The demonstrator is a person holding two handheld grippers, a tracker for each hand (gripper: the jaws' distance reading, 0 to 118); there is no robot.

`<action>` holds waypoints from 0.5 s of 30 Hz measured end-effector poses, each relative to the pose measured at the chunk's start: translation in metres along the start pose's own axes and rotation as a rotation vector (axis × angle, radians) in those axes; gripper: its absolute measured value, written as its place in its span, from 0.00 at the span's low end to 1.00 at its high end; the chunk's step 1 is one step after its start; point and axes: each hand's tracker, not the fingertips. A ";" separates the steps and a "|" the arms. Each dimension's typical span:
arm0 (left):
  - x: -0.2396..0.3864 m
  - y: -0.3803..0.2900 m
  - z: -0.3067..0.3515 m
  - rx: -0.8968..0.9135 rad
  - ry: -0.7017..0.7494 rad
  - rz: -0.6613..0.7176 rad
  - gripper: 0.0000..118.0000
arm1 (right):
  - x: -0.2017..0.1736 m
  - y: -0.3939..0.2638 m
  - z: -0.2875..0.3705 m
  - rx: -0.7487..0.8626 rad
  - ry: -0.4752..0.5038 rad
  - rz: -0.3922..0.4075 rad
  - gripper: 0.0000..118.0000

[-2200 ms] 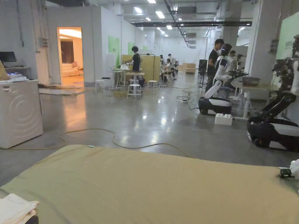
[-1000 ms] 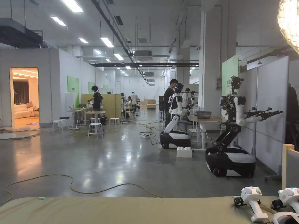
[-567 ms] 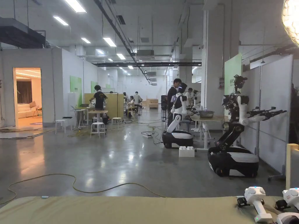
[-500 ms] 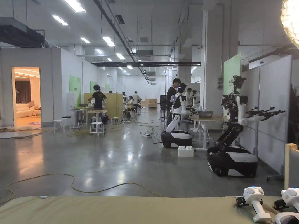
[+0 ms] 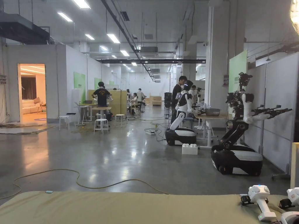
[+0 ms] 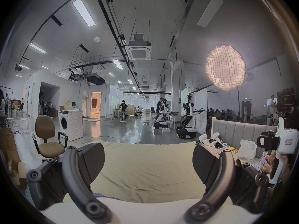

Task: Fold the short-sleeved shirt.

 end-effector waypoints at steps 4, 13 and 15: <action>-0.001 -0.001 0.000 -0.008 0.005 -0.003 0.95 | 0.002 -0.001 -0.004 -0.029 -0.029 -0.014 1.00; -0.001 -0.001 -0.002 -0.026 0.002 0.007 0.95 | -0.005 0.020 -0.012 -0.079 -0.074 -0.169 1.00; -0.001 -0.001 -0.003 -0.033 -0.003 0.007 0.95 | -0.004 0.023 -0.014 -0.123 -0.121 -0.208 1.00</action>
